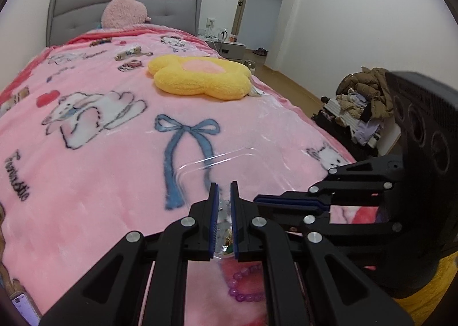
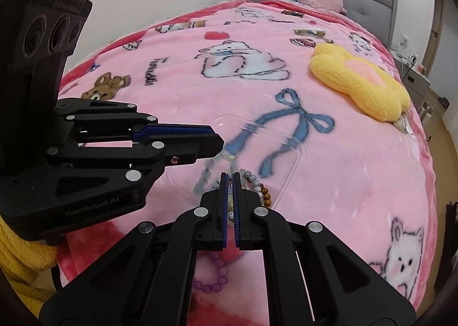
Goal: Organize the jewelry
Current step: 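Carry both held items over the container and open both grippers, then grasp the purple bead bracelet with the right gripper while the left grasps the brown wooden bracelet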
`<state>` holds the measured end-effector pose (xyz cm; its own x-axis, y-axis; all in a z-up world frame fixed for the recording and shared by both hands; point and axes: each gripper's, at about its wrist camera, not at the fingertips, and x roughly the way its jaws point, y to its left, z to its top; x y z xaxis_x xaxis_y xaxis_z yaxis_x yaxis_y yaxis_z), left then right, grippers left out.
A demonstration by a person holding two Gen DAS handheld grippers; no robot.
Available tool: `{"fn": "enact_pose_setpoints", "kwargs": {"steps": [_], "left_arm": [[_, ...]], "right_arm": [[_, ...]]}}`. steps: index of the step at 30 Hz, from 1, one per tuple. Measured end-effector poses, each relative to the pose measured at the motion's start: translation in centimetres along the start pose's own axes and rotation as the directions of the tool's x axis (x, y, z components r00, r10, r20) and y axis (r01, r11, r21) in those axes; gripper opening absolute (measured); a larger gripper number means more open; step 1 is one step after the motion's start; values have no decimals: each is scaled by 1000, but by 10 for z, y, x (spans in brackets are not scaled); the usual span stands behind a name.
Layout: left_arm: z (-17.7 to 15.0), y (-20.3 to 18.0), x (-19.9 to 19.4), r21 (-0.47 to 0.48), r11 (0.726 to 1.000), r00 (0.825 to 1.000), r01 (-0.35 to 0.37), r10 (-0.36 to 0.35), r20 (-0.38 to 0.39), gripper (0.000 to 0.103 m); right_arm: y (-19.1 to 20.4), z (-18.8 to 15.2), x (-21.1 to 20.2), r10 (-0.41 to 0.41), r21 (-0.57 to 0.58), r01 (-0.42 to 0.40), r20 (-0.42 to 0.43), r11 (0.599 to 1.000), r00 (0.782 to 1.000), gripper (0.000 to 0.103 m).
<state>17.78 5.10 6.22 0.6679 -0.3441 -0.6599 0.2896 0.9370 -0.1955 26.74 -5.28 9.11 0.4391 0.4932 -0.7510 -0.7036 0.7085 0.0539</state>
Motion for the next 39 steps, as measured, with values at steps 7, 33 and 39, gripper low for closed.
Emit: {"fn": "enact_pose_setpoints", "kwargs": {"steps": [7, 33, 39], "left_arm": [[3, 6, -19, -21, 999, 999, 30, -30, 30, 24], [-116, -57, -65, 176, 984, 1000, -2, 3, -5, 41], [-127, -49, -44, 146, 989, 998, -3, 13, -63, 41]], "right_arm": [[2, -6, -28, 11, -3, -10, 52, 1000, 999, 4], [-1, -77, -20, 45, 34, -43, -52, 998, 998, 30], [1, -80, 0, 45, 32, -42, -86, 999, 995, 30]]}}
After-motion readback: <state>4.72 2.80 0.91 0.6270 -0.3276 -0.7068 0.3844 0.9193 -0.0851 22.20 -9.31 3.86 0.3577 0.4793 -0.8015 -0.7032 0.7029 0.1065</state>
